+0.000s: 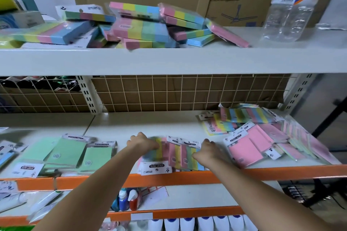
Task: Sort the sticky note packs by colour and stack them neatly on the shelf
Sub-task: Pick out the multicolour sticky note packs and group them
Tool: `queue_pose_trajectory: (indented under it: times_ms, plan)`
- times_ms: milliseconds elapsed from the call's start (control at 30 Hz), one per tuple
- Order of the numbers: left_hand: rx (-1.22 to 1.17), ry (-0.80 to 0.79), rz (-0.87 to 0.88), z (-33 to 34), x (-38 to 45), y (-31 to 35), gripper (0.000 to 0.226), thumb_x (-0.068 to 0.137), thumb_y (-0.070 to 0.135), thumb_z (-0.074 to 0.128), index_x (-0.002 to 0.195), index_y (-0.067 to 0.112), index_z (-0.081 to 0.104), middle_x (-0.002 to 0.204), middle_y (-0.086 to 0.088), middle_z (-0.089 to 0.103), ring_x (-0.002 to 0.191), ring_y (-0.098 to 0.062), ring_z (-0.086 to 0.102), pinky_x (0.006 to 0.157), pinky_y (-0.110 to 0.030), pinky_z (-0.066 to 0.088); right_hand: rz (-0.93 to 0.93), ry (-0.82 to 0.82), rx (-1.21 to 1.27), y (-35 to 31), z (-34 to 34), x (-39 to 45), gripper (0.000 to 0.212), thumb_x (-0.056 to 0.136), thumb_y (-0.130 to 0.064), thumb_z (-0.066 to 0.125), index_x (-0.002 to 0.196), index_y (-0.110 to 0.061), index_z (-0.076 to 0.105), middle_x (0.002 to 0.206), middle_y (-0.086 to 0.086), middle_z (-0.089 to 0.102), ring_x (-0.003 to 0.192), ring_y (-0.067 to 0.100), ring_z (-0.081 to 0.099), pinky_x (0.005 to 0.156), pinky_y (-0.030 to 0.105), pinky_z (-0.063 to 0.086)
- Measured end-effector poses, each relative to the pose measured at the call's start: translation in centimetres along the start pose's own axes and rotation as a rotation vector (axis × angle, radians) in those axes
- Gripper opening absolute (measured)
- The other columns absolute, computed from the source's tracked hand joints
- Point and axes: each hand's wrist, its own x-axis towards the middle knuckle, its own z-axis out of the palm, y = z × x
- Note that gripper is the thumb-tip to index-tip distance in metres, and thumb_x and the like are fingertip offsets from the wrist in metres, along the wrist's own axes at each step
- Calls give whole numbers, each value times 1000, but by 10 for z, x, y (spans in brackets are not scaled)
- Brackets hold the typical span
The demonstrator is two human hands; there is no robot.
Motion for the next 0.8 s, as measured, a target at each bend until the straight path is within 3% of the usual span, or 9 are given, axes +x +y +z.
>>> queue_pose_trajectory:
  times_ms: [67, 233, 400, 500, 567, 633, 667, 733, 800]
  plan:
    - [10, 76, 24, 0, -3, 11, 76, 76, 52, 67, 135, 14, 38, 134, -12, 41, 127, -30, 38, 101, -38, 38, -43, 8, 16, 1, -2, 2, 43, 90, -26, 51, 131, -13, 45, 134, 7, 47, 119, 25, 50, 75, 25, 36]
    - [-25, 141, 150, 5, -14, 50, 65, 78, 38, 63, 135, 16, 42, 134, -10, 44, 127, -28, 38, 97, -38, 36, -89, 99, 134, 7, -20, 17, 37, 90, -27, 54, 125, -13, 54, 130, 7, 55, 115, 26, 55, 81, 27, 43]
    - [-257, -24, 269, 27, -25, 97, 65, 82, 39, 65, 136, 10, 43, 133, -10, 52, 119, -29, 50, 98, -37, 45, -73, 191, 177, 24, -52, 37, 28, 90, -33, 56, 109, -15, 65, 117, 8, 64, 106, 27, 60, 79, 29, 46]
    - [-343, -86, 330, 43, -29, 126, 66, 82, 38, 68, 137, 11, 44, 132, -11, 53, 117, -29, 52, 97, -34, 45, -44, 219, 197, 41, -72, 54, 41, 90, -48, 54, 112, -16, 67, 118, 11, 65, 110, 30, 61, 84, 31, 48]
    - [-381, -115, 357, 52, -32, 147, 54, 84, 32, 68, 130, 9, 50, 125, -12, 56, 107, -26, 53, 82, -25, 45, -15, 244, 207, 54, -87, 67, 44, 90, -50, 53, 112, -14, 65, 117, 11, 65, 110, 30, 61, 84, 30, 48]
    - [-401, -128, 360, 61, -31, 169, 20, 87, 24, 65, 100, 10, 58, 103, -8, 59, 91, -21, 50, 62, -22, 41, -4, 256, 168, 69, -102, 81, 34, 91, -39, 54, 109, -12, 64, 115, 11, 65, 107, 29, 62, 83, 29, 48]
    - [-404, -129, 364, 64, -34, 180, 14, 88, 20, 63, 81, 14, 53, 89, -5, 56, 84, -19, 50, 54, -18, 38, 0, 249, 141, 77, -110, 89, 29, 89, -31, 56, 109, -11, 63, 115, 12, 65, 107, 29, 62, 81, 29, 48]
    - [-399, -142, 388, 71, -35, 200, 30, 88, 15, 61, 65, 18, 43, 69, -1, 49, 59, -10, 52, 38, -11, 33, 20, 259, 116, 95, -126, 101, 29, 86, -25, 57, 110, -10, 63, 115, 11, 65, 107, 29, 63, 76, 27, 47]
    - [-374, -153, 415, 78, -36, 219, 23, 87, 20, 64, 69, 10, 53, 61, 1, 46, 48, -6, 45, 32, -11, 29, 49, 270, 128, 115, -138, 111, 34, 85, -28, 58, 113, -9, 61, 116, 11, 65, 108, 28, 62, 74, 26, 44]
